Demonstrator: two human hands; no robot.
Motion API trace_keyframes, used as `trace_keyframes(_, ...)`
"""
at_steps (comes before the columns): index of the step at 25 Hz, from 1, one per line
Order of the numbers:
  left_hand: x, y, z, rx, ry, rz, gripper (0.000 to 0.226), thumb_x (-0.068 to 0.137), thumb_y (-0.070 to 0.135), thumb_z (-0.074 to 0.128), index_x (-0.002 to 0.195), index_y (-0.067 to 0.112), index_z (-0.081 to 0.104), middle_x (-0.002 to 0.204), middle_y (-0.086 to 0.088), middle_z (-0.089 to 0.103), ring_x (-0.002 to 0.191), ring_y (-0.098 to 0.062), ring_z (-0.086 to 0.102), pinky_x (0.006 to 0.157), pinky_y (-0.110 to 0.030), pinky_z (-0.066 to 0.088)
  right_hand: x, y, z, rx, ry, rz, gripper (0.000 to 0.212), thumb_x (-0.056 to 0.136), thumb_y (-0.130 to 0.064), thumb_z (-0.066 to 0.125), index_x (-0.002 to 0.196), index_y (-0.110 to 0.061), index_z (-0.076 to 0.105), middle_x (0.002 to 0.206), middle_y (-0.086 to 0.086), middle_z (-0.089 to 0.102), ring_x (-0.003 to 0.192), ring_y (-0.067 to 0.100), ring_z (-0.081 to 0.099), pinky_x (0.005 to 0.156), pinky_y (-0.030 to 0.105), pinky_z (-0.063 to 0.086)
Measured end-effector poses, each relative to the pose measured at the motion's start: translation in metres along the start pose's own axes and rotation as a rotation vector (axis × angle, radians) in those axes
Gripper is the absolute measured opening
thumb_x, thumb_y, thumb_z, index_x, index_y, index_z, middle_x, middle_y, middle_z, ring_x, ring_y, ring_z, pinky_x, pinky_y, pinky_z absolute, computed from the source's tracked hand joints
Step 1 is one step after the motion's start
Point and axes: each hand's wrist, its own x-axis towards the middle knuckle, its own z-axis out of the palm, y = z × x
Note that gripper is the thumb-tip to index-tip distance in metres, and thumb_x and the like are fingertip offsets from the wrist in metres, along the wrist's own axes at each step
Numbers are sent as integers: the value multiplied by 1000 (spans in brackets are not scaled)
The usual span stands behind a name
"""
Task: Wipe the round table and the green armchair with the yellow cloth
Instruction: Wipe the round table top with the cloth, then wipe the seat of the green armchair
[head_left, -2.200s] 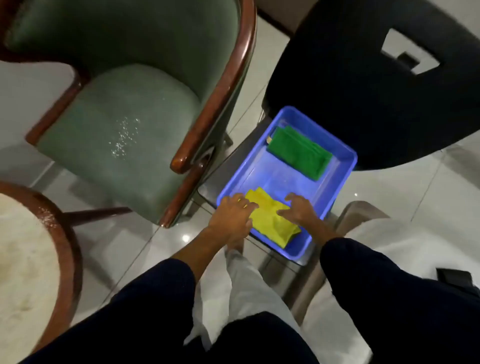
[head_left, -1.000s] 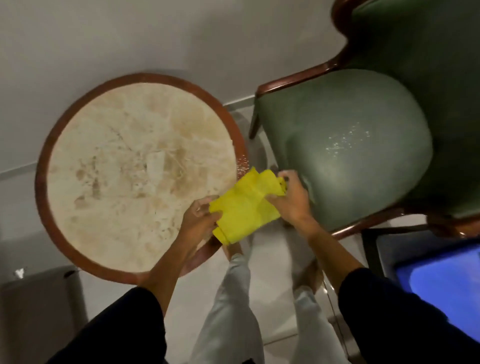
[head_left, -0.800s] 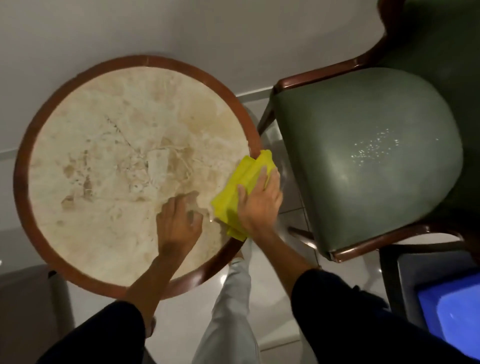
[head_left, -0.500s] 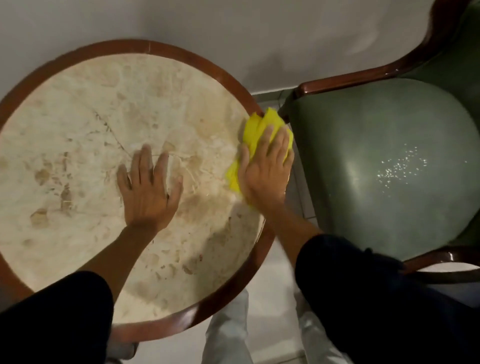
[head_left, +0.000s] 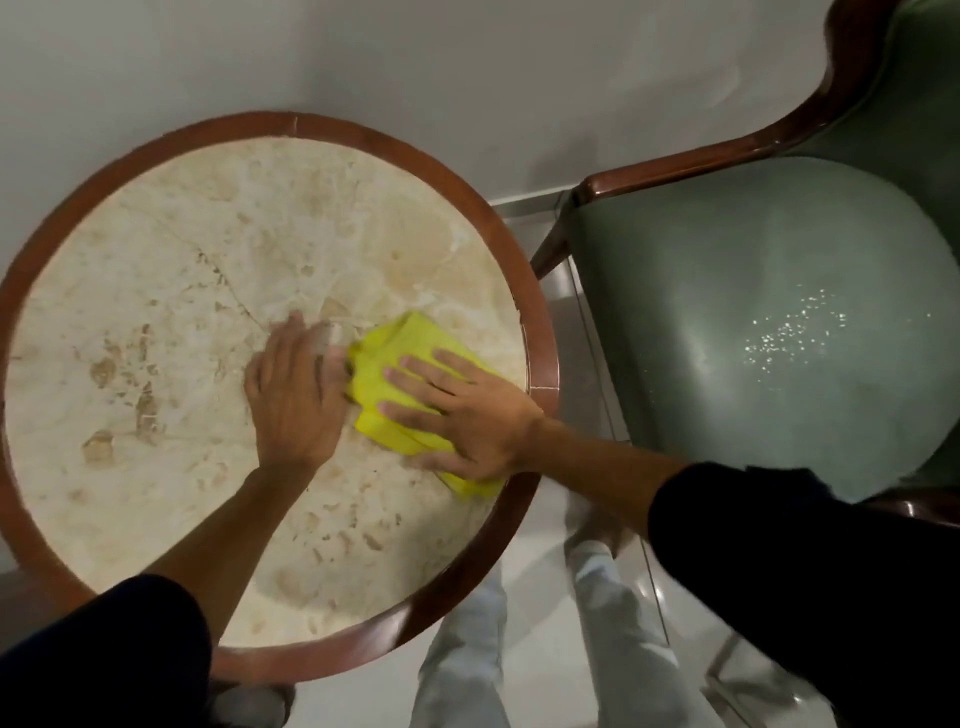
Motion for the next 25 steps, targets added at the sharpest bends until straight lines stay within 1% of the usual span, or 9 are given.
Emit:
trace_keyframes(2, -11, 23, -1, 88, -212, 56, 57, 95, 56, 29, 139, 25, 47, 160, -8, 32, 148, -27, 26, 118, -53, 21, -31, 3, -8, 2, 16, -76, 65, 95, -60, 40, 147, -22, 44, 161, 9, 30, 150, 27, 23, 122, 51, 17)
trace_keyframes(3, -18, 35, 2, 101, -294, 54, 60, 90, 61, 36, 138, 27, 48, 161, -6, 28, 149, -26, 23, 119, -52, 20, -47, 2, -8, 53, 93, 78, 68, 92, -61, 45, 146, -20, 44, 159, 8, 34, 148, 26, 27, 120, 54, 23)
trace_keyframes(7, -45, 80, 22, -44, -277, 25, 54, 78, 49, 67, 114, 10, 61, 149, -9, 46, 137, -34, 38, 109, -52, 34, -111, -24, -1, 634, 184, 1392, 101, 59, -81, 66, 137, -20, 43, 143, 8, 43, 131, 28, 41, 107, 49, 39)
trace_keyframes(10, -76, 122, 34, -159, -164, 29, 35, 72, 42, 65, 96, 16, 60, 110, -5, 66, 111, -34, 52, 93, -45, 45, -146, -25, -1, 1313, 467, 1508, 49, 71, -35, 86, 108, -12, 65, 103, 9, 68, 96, 27, 64, 78, 34, 54)
trace_keyframes(12, -92, 169, 42, -282, -213, -68, 32, 72, 42, 68, 97, 22, 59, 97, -3, 61, 99, -28, 56, 85, -39, 49, -180, -3, -23, 1469, 696, 1520, 22, 75, -8, 81, 89, -16, 66, 84, 4, 70, 81, 24, 65, 67, 33, 55)
trace_keyframes(17, -100, 306, 75, -819, -471, -270, 24, 69, 49, 73, 89, 36, 66, 88, 14, 73, 85, -3, 71, 81, -37, 60, -273, 79, -92, 1018, 893, 1564, 29, 68, -20, 73, 94, -14, 63, 85, 9, 70, 73, 26, 66, 62, 30, 56)
trace_keyframes(19, -93, 348, 99, -923, -564, -335, 19, 73, 42, 76, 87, 34, 69, 93, 8, 76, 91, -12, 73, 85, -41, 60, -303, 106, -112, 824, 914, 1612, 29, 69, -21, 72, 92, -23, 55, 79, -1, 64, 66, 16, 62, 52, 22, 50)
trace_keyframes(22, -78, 367, 129, -533, -616, -188, 38, 84, 30, 70, 120, 22, 62, 118, -7, 70, 114, -30, 62, 98, -45, 50, -331, 134, -109, 467, 704, 1701, 57, 73, -16, 73, 122, -19, 46, 107, 3, 62, 97, 25, 62, 79, 34, 51)
trace_keyframes(25, -36, 330, 131, -99, -414, 217, 54, 89, 29, 56, 141, 21, 43, 133, -7, 58, 125, -28, 49, 108, -48, 37, -302, 137, -73, 300, 646, 1746, 73, 83, -31, 68, 145, -13, 34, 145, 15, 44, 134, 34, 41, 108, 50, 34)
